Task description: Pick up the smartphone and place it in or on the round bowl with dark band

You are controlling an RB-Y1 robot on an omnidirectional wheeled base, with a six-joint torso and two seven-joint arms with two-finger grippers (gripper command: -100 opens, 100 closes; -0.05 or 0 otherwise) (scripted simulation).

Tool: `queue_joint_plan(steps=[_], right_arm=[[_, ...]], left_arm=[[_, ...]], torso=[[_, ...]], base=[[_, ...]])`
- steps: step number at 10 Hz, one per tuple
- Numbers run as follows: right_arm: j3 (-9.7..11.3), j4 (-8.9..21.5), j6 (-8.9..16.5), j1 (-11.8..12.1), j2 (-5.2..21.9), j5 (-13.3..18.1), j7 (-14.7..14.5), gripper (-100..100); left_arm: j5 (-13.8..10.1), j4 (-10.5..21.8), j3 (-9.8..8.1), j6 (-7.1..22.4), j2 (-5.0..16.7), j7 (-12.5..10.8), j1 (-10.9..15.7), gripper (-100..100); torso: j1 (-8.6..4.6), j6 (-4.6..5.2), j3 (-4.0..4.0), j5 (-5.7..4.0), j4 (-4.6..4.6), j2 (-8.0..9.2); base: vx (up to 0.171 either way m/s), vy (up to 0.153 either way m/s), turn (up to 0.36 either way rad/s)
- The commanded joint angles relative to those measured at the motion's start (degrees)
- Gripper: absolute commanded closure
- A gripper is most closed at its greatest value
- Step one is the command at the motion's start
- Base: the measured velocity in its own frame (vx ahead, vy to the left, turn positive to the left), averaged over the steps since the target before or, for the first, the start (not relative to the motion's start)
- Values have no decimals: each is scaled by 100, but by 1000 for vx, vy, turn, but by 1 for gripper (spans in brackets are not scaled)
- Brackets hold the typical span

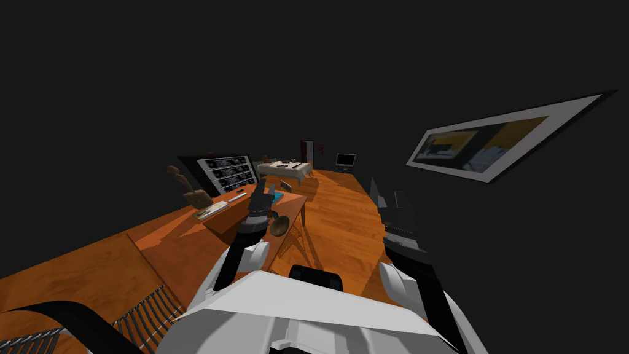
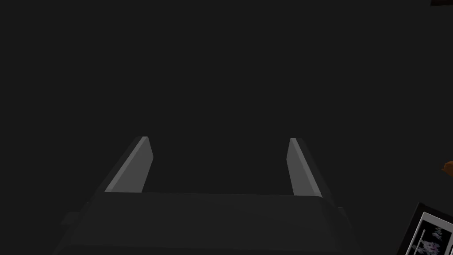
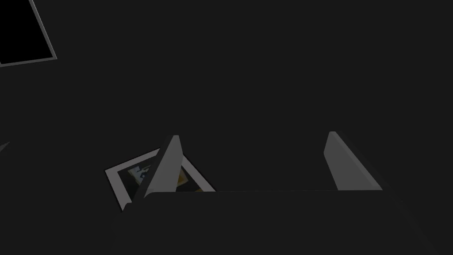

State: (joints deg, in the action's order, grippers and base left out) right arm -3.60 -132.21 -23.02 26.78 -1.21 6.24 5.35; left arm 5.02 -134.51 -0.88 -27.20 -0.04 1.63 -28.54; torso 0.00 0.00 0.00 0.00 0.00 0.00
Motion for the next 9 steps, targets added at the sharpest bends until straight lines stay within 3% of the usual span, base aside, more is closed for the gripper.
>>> queue_joint_plan(steps=[1,3,7,9], right_arm=[[0,0,0,0,0,0,0,0],[0,0,0,0,0,0,0,0],[0,0,0,1,-1,0,0,0],[0,0,0,1,0,0,0,0]], left_arm=[[-37,29,-33,105,174,2,17,-100],[-123,97,-110,352,429,11,60,-100],[-420,350,-362,1125,885,56,216,-100],[-516,437,-440,1422,982,76,269,-100]], torso=[[0,0,0,0,0,0],[-11,0,-5,-2,-2,-9],[-28,0,-15,-6,-6,-27],[-22,0,-14,-5,-6,-23]], base=[[15,-16,11],[32,-49,27],[62,-73,36],[50,-57,20]])
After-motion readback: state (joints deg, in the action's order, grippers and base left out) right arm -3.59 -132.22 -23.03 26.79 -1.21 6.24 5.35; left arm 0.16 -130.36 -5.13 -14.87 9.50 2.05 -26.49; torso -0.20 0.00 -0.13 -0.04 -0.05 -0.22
